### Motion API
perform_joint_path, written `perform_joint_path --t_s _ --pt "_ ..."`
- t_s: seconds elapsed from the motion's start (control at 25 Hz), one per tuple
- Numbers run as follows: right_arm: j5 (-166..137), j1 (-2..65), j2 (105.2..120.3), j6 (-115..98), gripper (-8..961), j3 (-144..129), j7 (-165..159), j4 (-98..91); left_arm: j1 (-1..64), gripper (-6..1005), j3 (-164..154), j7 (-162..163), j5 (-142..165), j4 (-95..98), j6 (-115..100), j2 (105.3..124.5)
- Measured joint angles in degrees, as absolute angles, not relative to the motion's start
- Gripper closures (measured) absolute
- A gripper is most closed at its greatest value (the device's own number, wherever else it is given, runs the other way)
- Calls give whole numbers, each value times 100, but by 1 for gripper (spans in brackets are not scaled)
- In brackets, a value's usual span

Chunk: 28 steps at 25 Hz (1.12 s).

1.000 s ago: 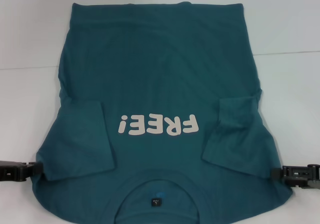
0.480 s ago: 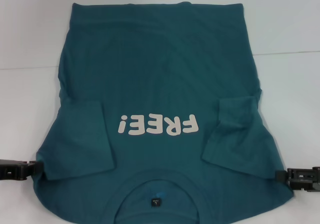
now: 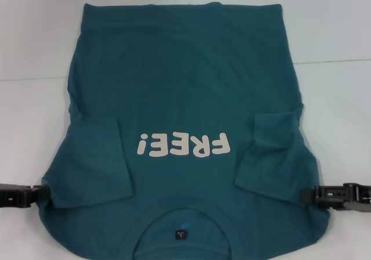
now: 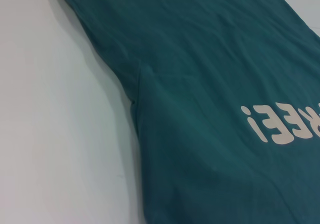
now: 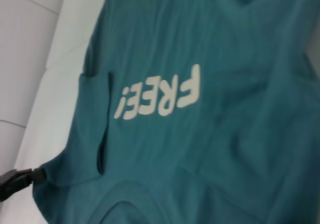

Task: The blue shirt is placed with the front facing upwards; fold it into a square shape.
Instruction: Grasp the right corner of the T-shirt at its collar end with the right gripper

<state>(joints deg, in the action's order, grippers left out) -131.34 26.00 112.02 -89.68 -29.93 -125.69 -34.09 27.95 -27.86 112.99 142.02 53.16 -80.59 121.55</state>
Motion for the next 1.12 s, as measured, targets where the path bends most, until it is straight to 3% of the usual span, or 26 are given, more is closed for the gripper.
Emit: perform_joint_path --t_s 0.48,1.12 --pt "-13151 3057 11349 -8946 27 -3158 -12503 -3393 2829 950 -2786 11249 14202 5167 -7950 12125" --pt "-13110 2629 11270 -8989 28 -2988 -12621 -3958 2847 950 -2786 11254 14202 5168 -7945 12132"
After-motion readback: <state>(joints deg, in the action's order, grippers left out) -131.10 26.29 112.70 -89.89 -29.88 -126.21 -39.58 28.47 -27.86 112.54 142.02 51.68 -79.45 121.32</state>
